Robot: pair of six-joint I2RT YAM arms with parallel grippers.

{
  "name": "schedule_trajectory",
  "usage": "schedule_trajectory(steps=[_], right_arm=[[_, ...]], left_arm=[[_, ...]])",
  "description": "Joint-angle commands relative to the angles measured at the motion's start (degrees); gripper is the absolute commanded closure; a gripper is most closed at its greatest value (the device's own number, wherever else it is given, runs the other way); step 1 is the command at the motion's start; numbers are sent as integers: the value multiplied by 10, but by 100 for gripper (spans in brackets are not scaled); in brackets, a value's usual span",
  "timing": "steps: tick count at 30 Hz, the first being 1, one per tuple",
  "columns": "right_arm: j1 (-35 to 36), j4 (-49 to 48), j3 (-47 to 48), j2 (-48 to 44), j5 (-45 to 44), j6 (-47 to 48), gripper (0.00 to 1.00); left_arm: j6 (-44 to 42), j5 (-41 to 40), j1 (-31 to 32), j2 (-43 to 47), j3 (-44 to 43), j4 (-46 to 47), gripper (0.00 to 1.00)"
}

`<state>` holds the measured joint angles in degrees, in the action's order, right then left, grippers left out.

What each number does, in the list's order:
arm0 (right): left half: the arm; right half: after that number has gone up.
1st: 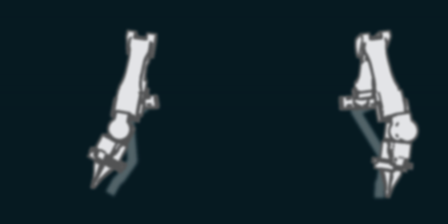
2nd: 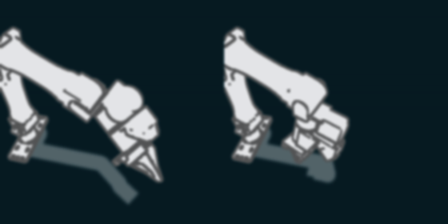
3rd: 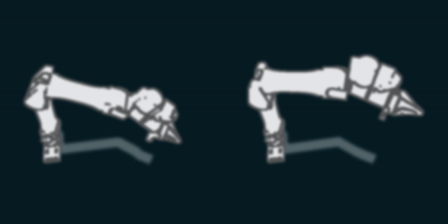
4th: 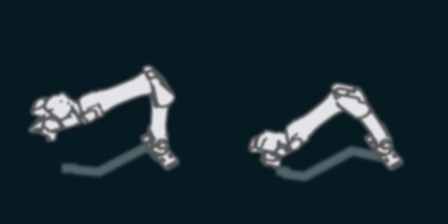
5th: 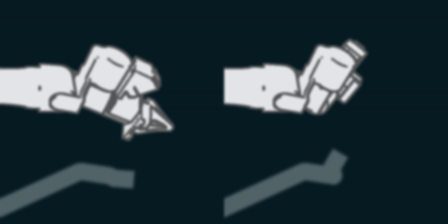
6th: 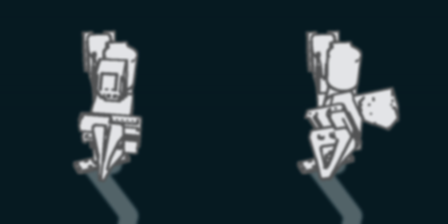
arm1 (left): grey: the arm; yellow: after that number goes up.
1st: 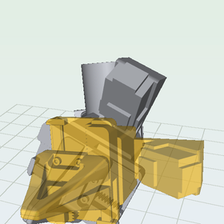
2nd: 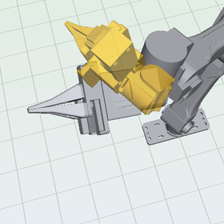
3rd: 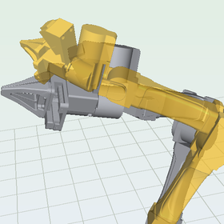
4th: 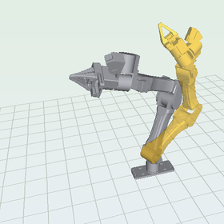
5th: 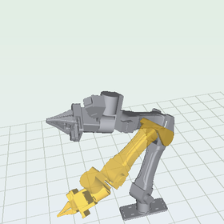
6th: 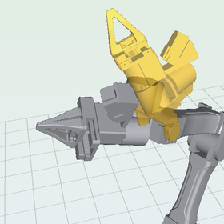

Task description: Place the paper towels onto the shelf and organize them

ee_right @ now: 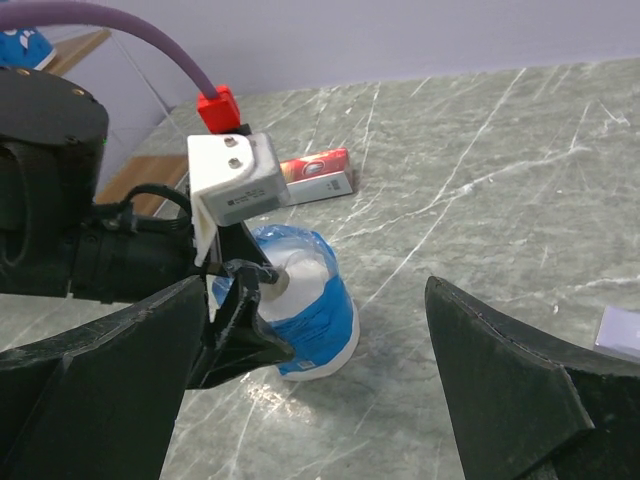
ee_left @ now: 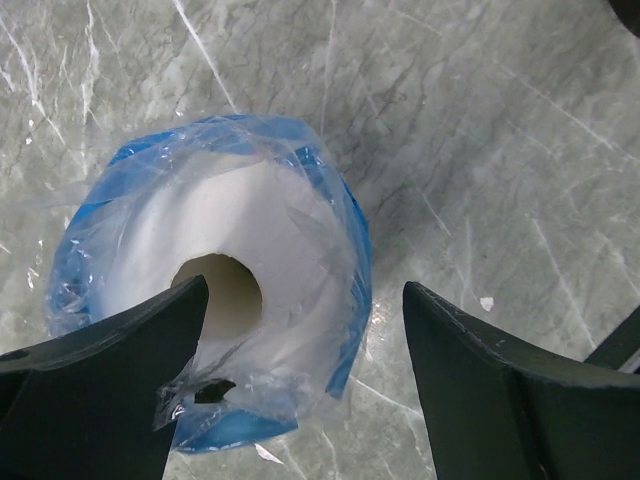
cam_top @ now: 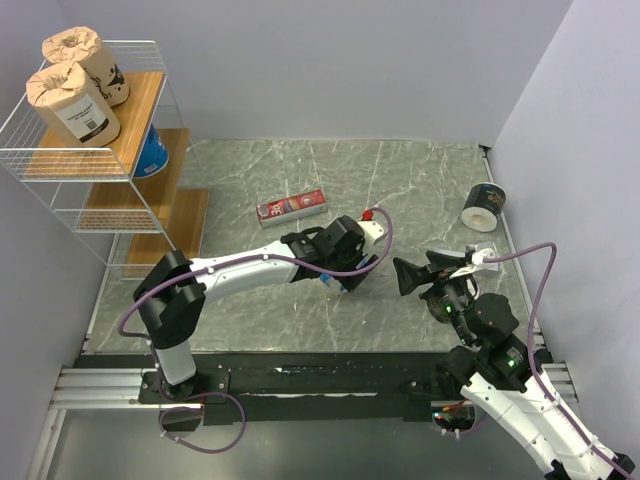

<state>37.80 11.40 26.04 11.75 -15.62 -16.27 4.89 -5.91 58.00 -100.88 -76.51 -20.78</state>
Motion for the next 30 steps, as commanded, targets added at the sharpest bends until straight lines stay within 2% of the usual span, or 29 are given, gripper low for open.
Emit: schedule_trajectory(steps=[1, 9, 18, 23, 27, 30], right_arm=[[3, -4, 27, -2, -9, -2, 4], [3, -5, 28, 0, -8, -2, 4], [3, -8, 29, 3, -8, 2, 4], [3, -9, 32, 6, -5, -1, 4], [3, -5, 36, 3, -5, -2, 3], [3, 2, 39, -1, -4, -3, 4]], left_arm=[[-12, -21, 4, -9, 2, 28, 16], [-12, -31, 4, -30, 9, 33, 23], [-3, -53, 4, -15, 36, 35, 42], [-1, -62, 4, -9, 34, 21, 49], [3, -88, 4, 5, 29, 3, 59], [-1, -101, 4, 29, 12, -19, 61]])
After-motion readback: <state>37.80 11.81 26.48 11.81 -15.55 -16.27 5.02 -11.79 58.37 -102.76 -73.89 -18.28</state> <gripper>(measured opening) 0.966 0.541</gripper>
